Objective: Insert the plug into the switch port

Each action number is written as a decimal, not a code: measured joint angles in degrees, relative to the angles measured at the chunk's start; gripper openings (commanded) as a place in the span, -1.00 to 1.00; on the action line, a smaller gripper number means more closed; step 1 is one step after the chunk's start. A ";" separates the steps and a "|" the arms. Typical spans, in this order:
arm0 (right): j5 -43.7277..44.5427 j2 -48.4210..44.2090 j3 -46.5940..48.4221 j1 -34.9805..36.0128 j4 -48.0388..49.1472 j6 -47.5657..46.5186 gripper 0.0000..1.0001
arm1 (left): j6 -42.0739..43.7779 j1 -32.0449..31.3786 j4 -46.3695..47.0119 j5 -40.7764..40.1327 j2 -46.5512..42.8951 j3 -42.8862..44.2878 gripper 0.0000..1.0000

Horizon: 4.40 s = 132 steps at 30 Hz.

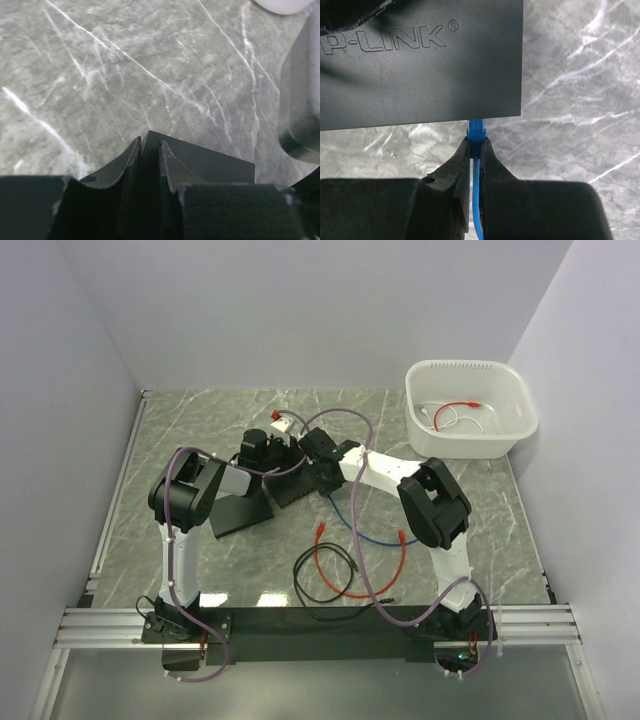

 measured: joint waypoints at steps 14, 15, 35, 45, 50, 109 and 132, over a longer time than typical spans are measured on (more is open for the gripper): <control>-2.16 2.36 3.17 -1.40 0.28 -0.07 -1.00 | 0.76 0.35 0.13 -3.34 0.00 0.37 -0.87; -2.78 2.71 3.45 -1.73 0.37 -0.04 -1.00 | 0.81 0.35 0.09 -3.69 0.00 0.39 -0.87; -11.10 3.19 -0.52 -5.22 21.35 -2.01 -1.00 | 1.01 -0.13 -1.05 -1.07 -0.20 1.20 -0.96; -10.60 4.68 -0.66 -6.54 26.86 -2.25 -1.00 | 1.25 -1.20 -2.84 0.46 -0.20 1.20 -0.91; -8.72 4.76 -0.68 -6.67 26.99 -2.56 -1.00 | 1.27 -1.16 -3.21 0.37 -0.20 1.20 -0.63; -2.78 -23.69 -33.70 -7.15 45.92 9.09 -1.00 | -15.63 6.25 -39.36 -3.54 5.86 25.51 0.01; 0.48 -18.27 -33.33 6.05 32.98 16.72 -1.00 | -28.98 4.66 -30.62 -8.59 -3.32 8.44 -0.03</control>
